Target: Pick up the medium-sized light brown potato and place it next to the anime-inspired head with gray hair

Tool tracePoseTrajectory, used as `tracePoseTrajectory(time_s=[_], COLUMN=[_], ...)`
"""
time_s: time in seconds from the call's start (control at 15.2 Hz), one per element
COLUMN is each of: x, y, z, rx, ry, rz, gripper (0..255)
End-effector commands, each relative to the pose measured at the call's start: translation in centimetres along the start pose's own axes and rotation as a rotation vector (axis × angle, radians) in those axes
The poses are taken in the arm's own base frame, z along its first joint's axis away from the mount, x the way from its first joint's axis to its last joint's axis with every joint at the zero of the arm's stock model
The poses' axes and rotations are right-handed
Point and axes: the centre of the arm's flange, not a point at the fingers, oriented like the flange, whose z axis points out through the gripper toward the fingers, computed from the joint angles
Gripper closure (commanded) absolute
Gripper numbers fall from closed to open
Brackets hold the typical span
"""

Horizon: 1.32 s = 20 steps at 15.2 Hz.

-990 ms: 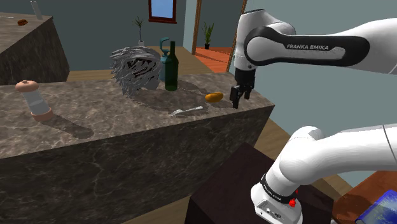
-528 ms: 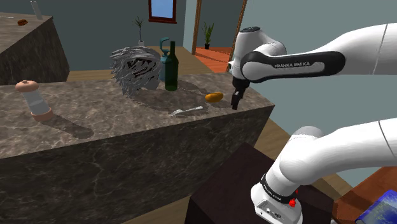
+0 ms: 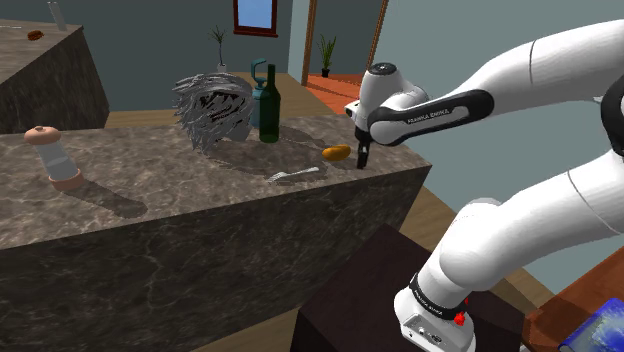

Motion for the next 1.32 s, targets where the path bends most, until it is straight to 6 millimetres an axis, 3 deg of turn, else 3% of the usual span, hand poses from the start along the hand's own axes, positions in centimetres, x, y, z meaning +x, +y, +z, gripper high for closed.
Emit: tracePoseTrajectory(time_s=[0.0, 0.73, 1.25], x=[1.0, 7.8, 8.6], y=[1.2, 7.1, 7.8], z=[1.7, 8.9, 12.7], rx=[-0.039, -0.226, -0.226], ry=[0.029, 0.164, 0.164], rz=[-0.081, -0.489, -0.489], gripper=[0, 0, 0])
